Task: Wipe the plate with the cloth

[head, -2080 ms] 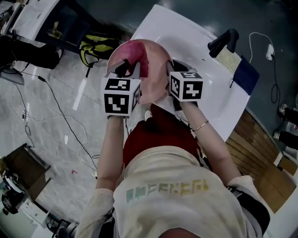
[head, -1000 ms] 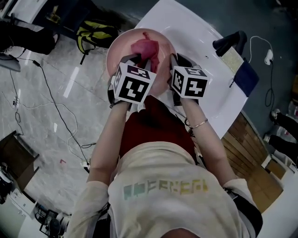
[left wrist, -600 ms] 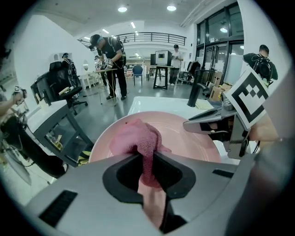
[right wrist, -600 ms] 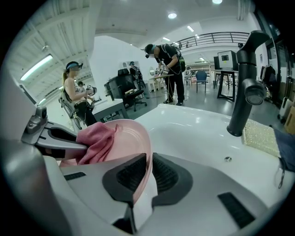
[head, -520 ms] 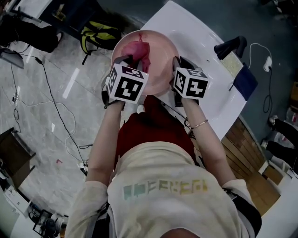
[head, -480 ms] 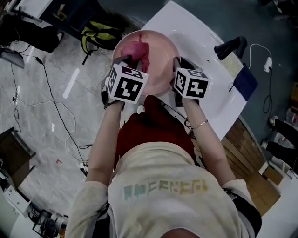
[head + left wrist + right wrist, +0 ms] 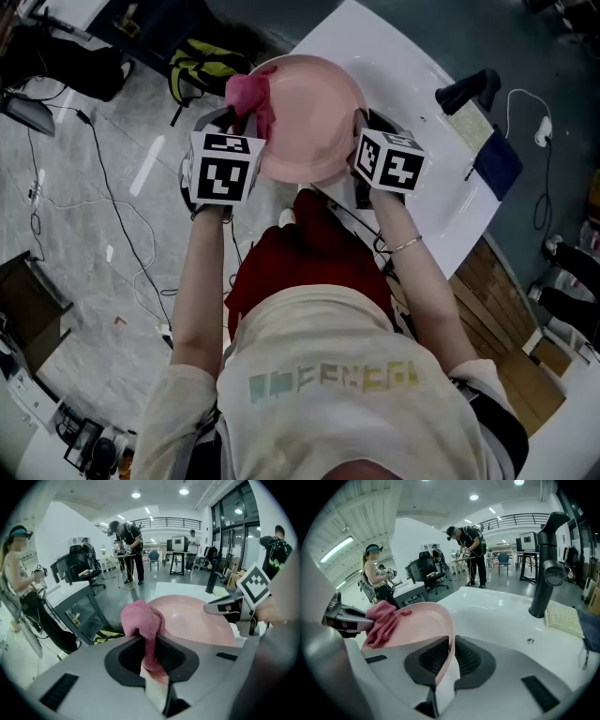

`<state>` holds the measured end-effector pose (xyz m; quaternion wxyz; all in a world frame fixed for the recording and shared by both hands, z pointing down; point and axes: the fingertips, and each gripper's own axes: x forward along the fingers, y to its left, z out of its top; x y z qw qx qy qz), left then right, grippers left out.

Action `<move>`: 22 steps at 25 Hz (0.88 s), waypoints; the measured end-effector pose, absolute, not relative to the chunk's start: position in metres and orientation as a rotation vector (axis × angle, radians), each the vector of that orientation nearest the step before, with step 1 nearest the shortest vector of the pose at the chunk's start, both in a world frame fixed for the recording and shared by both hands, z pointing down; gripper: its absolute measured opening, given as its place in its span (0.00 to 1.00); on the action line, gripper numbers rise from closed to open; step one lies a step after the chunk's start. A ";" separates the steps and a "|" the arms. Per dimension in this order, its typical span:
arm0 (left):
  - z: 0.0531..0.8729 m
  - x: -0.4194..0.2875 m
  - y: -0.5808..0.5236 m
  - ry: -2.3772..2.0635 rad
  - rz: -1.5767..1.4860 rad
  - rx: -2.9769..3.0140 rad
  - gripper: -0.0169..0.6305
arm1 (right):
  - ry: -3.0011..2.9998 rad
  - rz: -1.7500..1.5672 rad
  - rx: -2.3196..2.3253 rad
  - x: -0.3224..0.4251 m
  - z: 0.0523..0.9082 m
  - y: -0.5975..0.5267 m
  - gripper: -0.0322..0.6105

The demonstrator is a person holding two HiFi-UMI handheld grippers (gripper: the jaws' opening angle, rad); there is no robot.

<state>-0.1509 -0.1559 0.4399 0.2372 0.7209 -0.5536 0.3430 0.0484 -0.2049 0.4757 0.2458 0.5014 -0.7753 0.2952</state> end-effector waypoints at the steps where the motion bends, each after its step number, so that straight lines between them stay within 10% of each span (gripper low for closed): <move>1: 0.435 -0.153 -0.156 -1.535 0.917 1.978 0.13 | -2.117 0.808 1.369 0.048 0.476 -0.204 0.14; 22: 0.441 0.010 -0.152 -1.180 0.828 2.180 0.13 | -2.147 0.855 1.383 0.054 0.475 -0.201 0.14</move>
